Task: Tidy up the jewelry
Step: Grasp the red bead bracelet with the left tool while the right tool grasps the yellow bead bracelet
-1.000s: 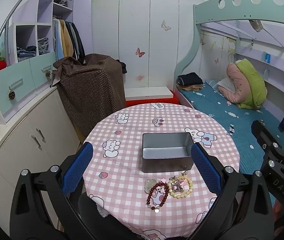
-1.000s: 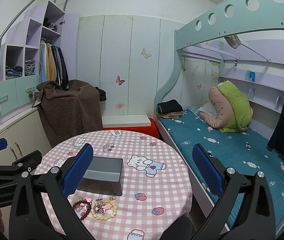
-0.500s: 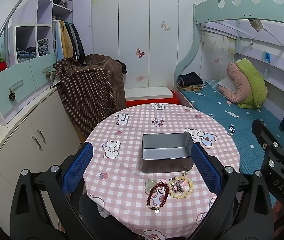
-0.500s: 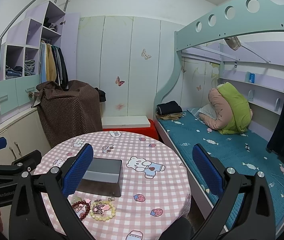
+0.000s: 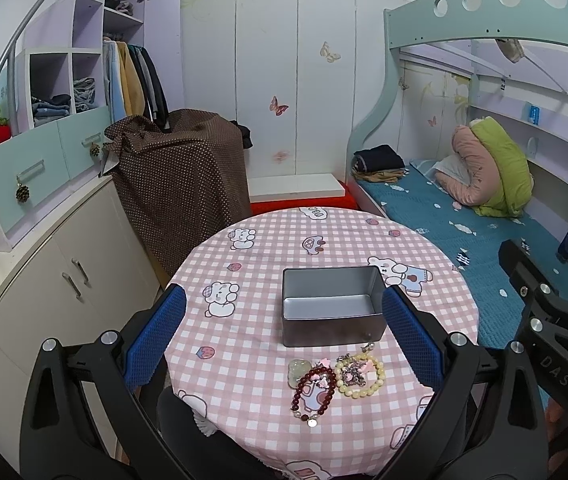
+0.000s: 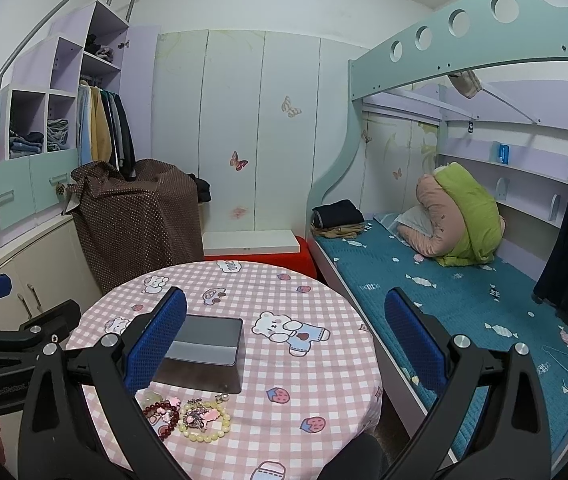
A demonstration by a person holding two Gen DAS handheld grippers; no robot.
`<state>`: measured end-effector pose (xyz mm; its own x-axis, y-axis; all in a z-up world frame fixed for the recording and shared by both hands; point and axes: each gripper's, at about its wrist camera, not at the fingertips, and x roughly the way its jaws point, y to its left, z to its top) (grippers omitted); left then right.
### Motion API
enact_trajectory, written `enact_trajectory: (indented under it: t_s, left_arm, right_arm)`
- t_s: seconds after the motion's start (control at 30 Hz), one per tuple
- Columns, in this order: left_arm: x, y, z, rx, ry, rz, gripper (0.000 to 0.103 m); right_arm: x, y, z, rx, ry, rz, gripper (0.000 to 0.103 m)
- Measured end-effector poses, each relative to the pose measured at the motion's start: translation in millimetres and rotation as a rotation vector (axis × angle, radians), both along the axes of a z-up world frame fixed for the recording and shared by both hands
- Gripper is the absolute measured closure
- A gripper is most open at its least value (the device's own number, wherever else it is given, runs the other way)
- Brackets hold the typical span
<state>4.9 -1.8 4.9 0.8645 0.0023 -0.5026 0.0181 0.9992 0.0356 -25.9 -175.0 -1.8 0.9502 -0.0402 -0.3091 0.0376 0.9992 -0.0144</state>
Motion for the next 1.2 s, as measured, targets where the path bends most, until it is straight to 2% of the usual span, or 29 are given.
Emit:
enact_trajectory:
  t_s: [0.2,0.33,0.4,0.5,0.77,0.93,0.97,1.07,1.2]
  left_arm:
    - [1.6,-1.4,-2.2,0.001,0.009,-0.01,0.005]
    - [7.4,1.5,-12.5,0.0,0.042,-0.018,0.005]
    - [15.3,5.2,-24.4,-0.001,0.081,-0.021,0.005]
    - [27.6,11.5,-46.3,0.004,0.153,-0.022,0.005]
    - [63.4,35.3,-134.9,-0.007,0.419,-0.033,0.005]
    - [76.5,39.7,-170.4,-0.022,0.504,-0.075,0.006]
    - [79.0,40.1,-176.7,-0.018,0.52,-0.078,0.007]
    - [82.7,39.4,-187.4,-0.028,0.572,-0.107,0.027]
    - [84.7,33.9,-193.4,0.015,0.557,-0.115,0.028]
  right_arm:
    - [2.6,-0.3,-3.6,0.001,0.014,0.004,0.007]
    - [10.9,-0.7,-15.4,0.0,0.06,0.019,0.007]
    - [16.4,-0.1,-22.7,-0.001,0.091,0.024,0.007]
    - [30.9,2.2,-47.1,-0.011,0.19,0.039,0.007]
    - [64.6,11.0,-123.4,-0.053,0.453,0.05,0.007]
    - [81.4,15.5,-148.7,-0.055,0.542,0.068,0.008]
    - [84.0,17.9,-152.0,-0.063,0.555,0.074,0.01]
    - [93.4,22.2,-161.8,-0.072,0.596,0.095,0.017]
    - [100.0,26.0,-172.3,-0.074,0.641,0.123,0.027]
